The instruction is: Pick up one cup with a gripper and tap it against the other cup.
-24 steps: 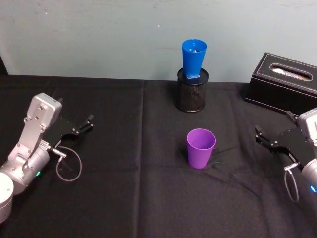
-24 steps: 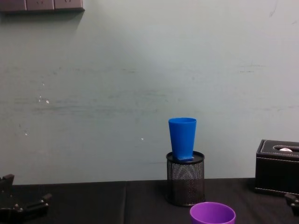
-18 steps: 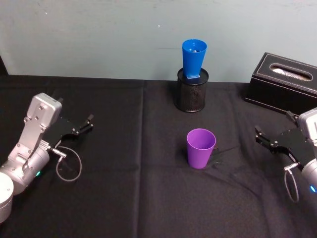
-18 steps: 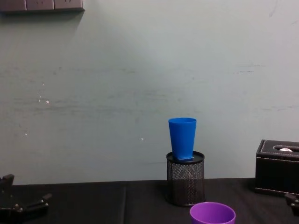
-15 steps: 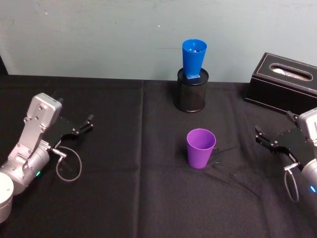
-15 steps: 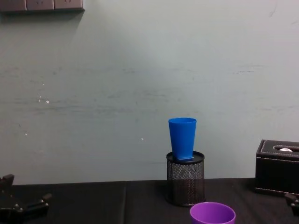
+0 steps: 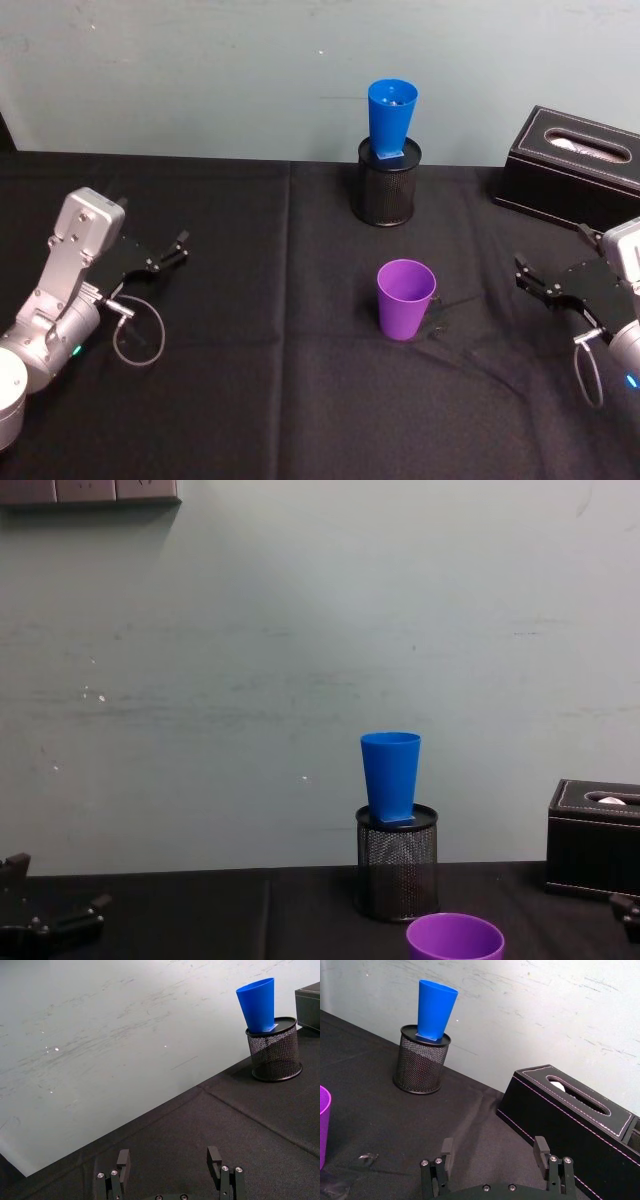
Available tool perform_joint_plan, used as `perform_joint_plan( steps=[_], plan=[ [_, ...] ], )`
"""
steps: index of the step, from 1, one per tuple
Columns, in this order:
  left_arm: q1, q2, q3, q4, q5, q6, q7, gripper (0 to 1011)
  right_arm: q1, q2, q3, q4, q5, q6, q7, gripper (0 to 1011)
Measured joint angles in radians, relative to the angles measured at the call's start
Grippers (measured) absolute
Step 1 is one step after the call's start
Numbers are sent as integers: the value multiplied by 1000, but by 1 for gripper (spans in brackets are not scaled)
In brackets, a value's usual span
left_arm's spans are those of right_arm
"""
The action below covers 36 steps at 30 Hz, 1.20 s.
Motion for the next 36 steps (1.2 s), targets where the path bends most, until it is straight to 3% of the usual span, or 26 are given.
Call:
perform_joint_plan(
  steps=[31,36],
  plan=[
    [0,0,0,0,0,0,0,1004,0,0,0,0,0,0,0,1003],
    [0,0,0,0,0,0,0,1005,-18,8,29,-25,5,-13,1,1003]
  ],
)
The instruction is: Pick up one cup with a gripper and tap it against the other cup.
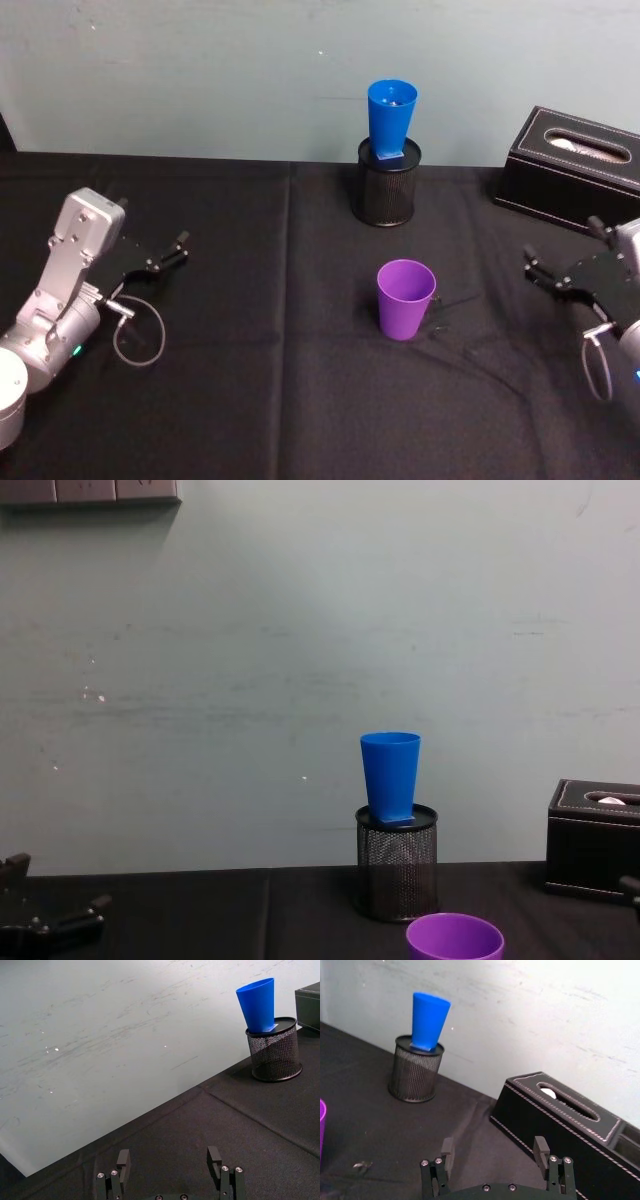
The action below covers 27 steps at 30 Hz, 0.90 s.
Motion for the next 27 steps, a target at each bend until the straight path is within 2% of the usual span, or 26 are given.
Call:
perform_joint_plan(
  steps=[8,12,15,18,22,27],
  plan=[
    [0,0,0,0,0,0,0,1005,-63,25,57,-71,54,-22,40,1003],
    [0,0,0,0,0,0,0,1005,-98,42,75,-104,96,-25,91,1003],
    [0,0,0,0,0,0,0,1005,-127,63,83,-131,151,-22,174,1003],
    [0,0,0,0,0,0,0,1005,-144,76,81,-146,184,-18,241,1003],
    [0,0,0,0,0,0,0,1004,-154,82,71,-153,204,-17,303,1003],
    [0,0,0,0,0,0,0,1005,-147,75,38,-139,220,-13,407,1003]
  ],
)
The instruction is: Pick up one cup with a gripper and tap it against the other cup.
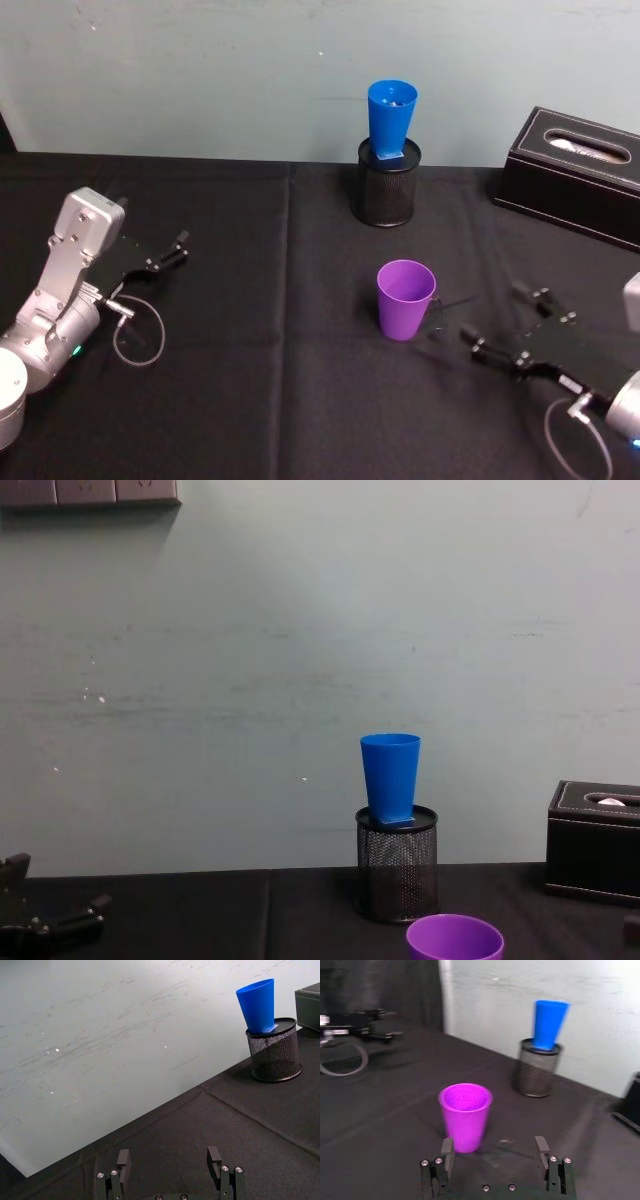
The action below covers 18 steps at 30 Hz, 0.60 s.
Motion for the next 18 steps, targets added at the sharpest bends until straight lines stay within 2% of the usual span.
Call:
perform_joint_plan(
  steps=[4,18],
  plan=[
    [0,0,0,0,0,0,0,1005,22,-22,-21,29,3,5,58,1003],
    [0,0,0,0,0,0,0,1005,114,-110,-55,140,-17,21,147,1003]
  ],
)
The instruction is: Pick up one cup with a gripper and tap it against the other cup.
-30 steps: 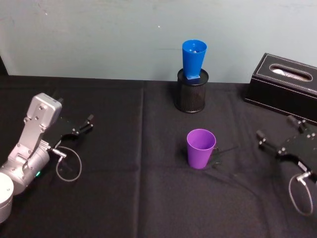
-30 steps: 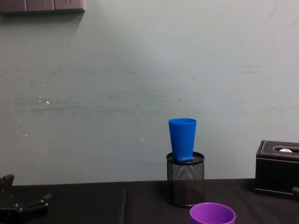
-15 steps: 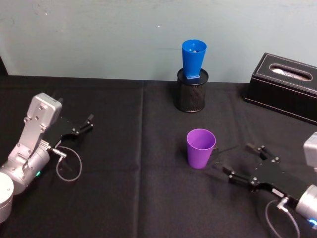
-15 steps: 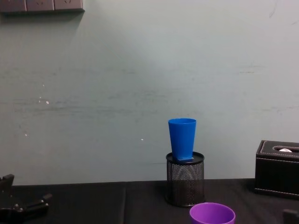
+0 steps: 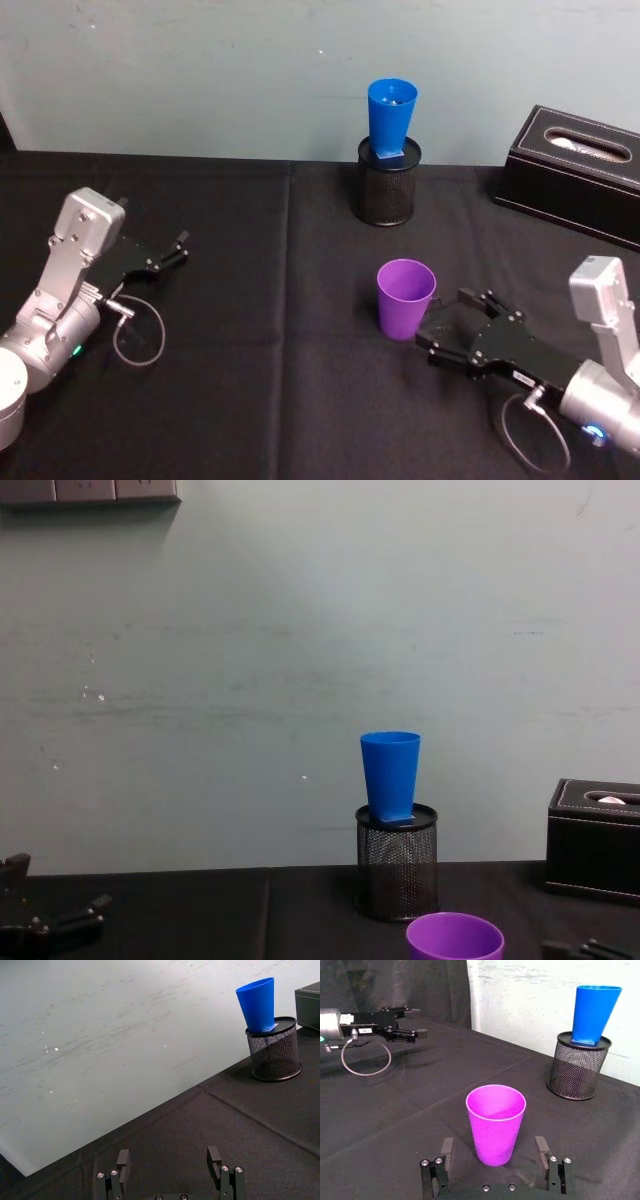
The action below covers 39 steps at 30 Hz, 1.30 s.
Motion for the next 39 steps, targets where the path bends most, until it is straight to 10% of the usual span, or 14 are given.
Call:
perform_joint_plan(
  steps=[39],
  plan=[
    [0,0,0,0,0,0,0,1005,166,-163,-17,213,-62,4,81,1003]
  ],
)
